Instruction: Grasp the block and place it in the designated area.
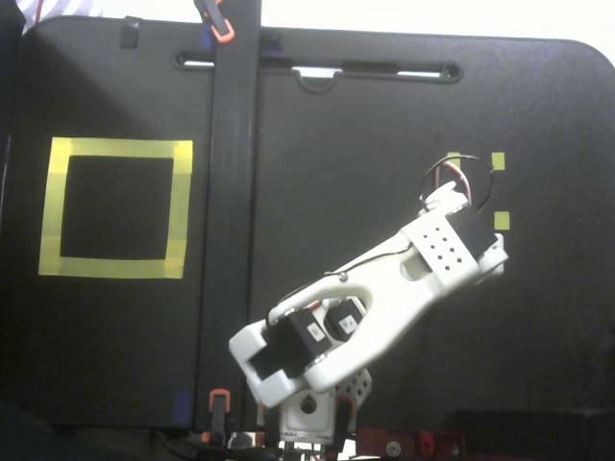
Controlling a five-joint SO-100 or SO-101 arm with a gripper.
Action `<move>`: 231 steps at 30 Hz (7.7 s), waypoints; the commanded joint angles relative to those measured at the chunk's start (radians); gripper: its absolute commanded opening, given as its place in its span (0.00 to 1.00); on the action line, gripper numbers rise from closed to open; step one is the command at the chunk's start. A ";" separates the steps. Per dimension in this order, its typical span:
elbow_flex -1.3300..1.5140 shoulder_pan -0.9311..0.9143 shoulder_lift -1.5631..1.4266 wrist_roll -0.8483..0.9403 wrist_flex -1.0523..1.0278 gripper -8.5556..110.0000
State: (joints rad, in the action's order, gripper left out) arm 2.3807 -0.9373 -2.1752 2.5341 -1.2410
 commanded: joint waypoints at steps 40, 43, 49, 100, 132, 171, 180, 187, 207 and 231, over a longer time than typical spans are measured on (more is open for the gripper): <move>0.244 0.037 0.106 -0.077 0.374 0.41; 0.253 0.034 0.106 -0.077 0.385 0.41; 0.256 0.032 0.106 -0.074 0.387 0.37; 0.089 0.052 0.074 -0.074 0.166 0.26; -0.643 0.135 0.258 -0.089 -0.437 0.26; -0.787 1.080 0.431 -1.120 -0.342 0.26; -0.862 1.319 0.526 -1.347 -0.334 0.26; -0.871 1.489 0.543 -1.505 -0.324 0.26; -0.871 1.749 0.545 -1.723 -0.328 0.26; -0.871 1.805 0.894 -1.770 -0.101 0.26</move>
State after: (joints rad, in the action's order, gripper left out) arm 1.5555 0.8636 -1.2870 0.7716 -1.3545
